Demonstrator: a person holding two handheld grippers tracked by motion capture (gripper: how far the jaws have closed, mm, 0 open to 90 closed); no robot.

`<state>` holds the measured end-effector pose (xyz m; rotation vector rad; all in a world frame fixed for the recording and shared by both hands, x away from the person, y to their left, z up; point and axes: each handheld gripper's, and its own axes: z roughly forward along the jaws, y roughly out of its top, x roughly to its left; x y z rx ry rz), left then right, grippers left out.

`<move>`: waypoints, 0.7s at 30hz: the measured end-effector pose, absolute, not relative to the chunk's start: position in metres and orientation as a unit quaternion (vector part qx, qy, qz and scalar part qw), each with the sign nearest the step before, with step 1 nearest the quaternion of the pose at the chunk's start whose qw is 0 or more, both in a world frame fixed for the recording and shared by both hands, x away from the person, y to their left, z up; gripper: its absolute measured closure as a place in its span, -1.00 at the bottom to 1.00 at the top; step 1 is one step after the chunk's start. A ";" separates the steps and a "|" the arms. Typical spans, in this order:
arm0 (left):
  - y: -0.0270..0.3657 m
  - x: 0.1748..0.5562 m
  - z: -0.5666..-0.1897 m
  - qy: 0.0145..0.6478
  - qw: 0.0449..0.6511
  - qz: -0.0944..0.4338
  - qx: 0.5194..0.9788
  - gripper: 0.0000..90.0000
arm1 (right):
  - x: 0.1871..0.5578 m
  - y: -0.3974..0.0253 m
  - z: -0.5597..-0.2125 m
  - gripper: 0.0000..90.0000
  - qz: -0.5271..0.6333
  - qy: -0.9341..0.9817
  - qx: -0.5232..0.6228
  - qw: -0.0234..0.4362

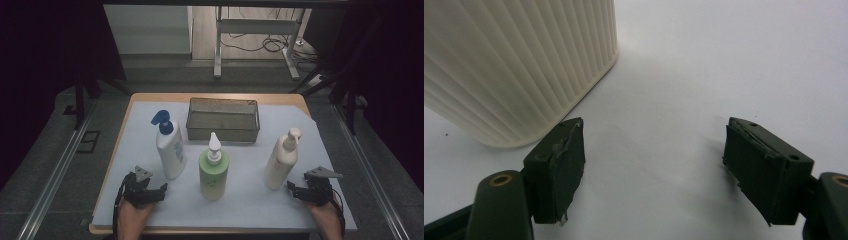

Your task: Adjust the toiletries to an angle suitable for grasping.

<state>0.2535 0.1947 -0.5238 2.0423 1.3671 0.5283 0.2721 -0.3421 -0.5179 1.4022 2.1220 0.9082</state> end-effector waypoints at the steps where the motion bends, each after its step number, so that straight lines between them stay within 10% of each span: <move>1: 0.195 0.254 -0.524 0.517 0.310 0.199 0.773 -0.72 | 0.272 -0.342 -0.518 -0.47 0.328 0.767 0.506 0.219; 21: 0.196 0.254 -0.524 0.519 0.310 0.196 0.772 -0.72 | 0.272 -0.342 -0.518 -0.47 0.326 0.768 0.506 0.218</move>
